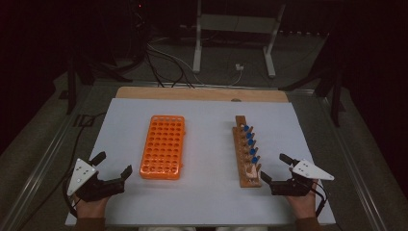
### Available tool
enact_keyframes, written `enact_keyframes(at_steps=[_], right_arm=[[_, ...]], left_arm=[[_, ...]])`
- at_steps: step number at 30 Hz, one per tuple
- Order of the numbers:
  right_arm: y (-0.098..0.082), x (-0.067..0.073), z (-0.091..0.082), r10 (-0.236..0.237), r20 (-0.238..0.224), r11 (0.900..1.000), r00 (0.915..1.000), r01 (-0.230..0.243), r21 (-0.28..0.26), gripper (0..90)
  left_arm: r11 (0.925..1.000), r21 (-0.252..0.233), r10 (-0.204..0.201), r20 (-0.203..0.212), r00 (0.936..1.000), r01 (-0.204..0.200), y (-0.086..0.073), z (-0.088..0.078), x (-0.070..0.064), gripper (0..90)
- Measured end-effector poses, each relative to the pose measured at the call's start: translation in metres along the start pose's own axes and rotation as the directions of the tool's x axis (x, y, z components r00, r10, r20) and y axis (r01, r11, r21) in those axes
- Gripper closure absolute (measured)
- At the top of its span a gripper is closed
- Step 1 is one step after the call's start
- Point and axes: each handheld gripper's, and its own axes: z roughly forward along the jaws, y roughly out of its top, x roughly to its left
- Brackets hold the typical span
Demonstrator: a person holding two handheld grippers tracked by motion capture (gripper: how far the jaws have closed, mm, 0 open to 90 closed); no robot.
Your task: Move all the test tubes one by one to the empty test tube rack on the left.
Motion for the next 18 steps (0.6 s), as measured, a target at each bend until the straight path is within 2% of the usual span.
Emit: enact_keyframes(at_steps=[7, 13, 14, 15, 18], right_arm=[[0.002, 0.002, -0.002, 0.015, -0.007, 1.0, 0.9999, -0.015, -0.012, 0.1], [0.009, 0.005, -0.005, 0.012, 0.001, 0.999, 0.9999, -0.012, -0.036, 0.2], [0.012, 0.006, -0.005, 0.023, -0.011, 0.999, 0.9997, -0.024, -0.048, 0.2], [0.013, 0.007, -0.005, 0.027, -0.015, 0.999, 0.9995, -0.027, -0.046, 0.2], [0.017, 0.011, -0.003, 0.028, -0.036, 0.999, 0.9989, -0.03, -0.04, 1.3]], left_arm=[[0.9999, -0.009, -0.012, -0.009, 0.9999, 0.012, -0.002, 0.001, 0.002, 0.4], [0.9991, -0.04, 0.013, -0.012, 0.9999, -0.013, -0.005, 0.001, 0.002, 0.4], [0.9986, -0.039, 0.037, -0.019, 0.9991, -0.037, -0.006, 0.002, 0.002, 0.4], [0.9984, -0.038, 0.041, -0.02, 0.999, -0.041, -0.006, 0.002, 0.001, 0.4], [0.9988, -0.036, 0.033, -0.013, 0.9994, -0.033, -0.007, 0.002, 0.001, 0.4]])
